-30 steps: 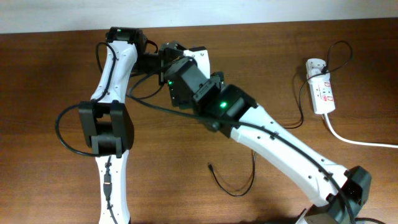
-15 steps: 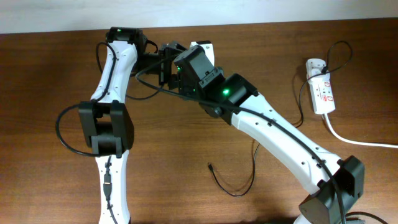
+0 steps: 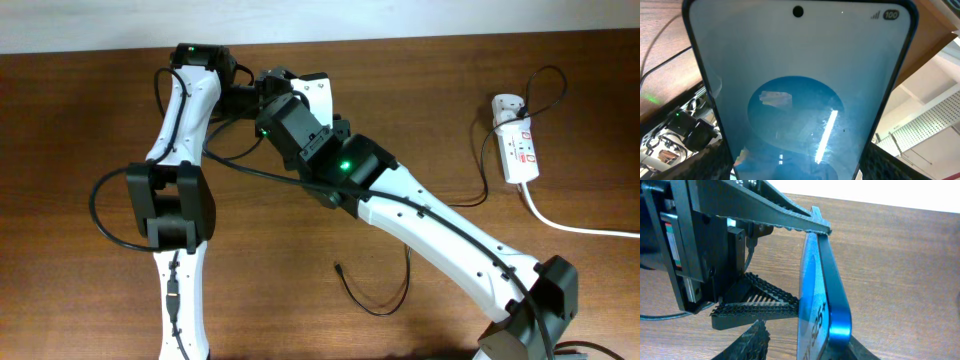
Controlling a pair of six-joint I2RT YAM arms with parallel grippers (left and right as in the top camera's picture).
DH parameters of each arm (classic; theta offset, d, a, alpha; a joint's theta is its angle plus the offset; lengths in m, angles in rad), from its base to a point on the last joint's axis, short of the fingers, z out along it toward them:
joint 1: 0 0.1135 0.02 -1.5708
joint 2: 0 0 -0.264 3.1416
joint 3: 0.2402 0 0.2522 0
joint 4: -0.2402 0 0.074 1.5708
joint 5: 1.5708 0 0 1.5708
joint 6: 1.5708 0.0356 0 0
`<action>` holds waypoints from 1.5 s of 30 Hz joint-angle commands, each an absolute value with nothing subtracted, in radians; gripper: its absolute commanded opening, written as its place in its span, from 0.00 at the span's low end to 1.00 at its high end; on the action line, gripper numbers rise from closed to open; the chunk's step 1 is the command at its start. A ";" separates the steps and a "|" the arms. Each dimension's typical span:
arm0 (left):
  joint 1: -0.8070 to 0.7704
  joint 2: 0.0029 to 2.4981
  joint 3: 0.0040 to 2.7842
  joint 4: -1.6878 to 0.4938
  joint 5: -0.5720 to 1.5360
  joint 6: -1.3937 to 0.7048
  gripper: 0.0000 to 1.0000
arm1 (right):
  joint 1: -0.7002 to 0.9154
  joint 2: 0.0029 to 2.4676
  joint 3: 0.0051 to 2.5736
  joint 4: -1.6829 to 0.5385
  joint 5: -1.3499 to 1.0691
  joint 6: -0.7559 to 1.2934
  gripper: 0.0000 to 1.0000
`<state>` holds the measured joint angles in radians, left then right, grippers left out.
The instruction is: Plug charger to phone and switch on socket
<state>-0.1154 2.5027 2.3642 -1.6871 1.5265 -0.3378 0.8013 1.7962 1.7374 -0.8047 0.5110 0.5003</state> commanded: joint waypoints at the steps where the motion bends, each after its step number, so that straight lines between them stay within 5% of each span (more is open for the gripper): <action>1: -0.108 2.507 2.385 -1.689 1.574 -0.344 0.80 | 0.805 1.777 1.766 -0.805 0.535 0.507 0.38; 30: -0.107 2.507 2.385 -1.689 1.574 -0.344 0.80 | 0.785 1.777 1.766 -0.804 0.513 0.507 0.17; 36: -0.108 2.507 2.385 -1.688 1.574 -0.344 0.82 | 0.785 1.777 1.766 -0.793 0.514 0.508 0.04; 37: -0.108 2.507 2.385 -1.688 1.574 -0.344 0.82 | 0.785 1.777 1.766 -0.789 0.532 0.531 0.04; 39: -0.108 2.507 2.385 -1.687 1.574 -0.344 1.00 | 0.785 1.777 1.766 -0.789 0.631 0.663 0.04; 41: -0.108 2.507 2.385 -1.677 1.574 -0.344 0.99 | 0.784 1.774 1.767 -0.789 0.717 0.827 0.04; 45: -0.109 2.507 2.385 -1.678 1.574 -0.357 0.99 | 0.784 1.733 1.767 -0.790 0.732 1.505 0.04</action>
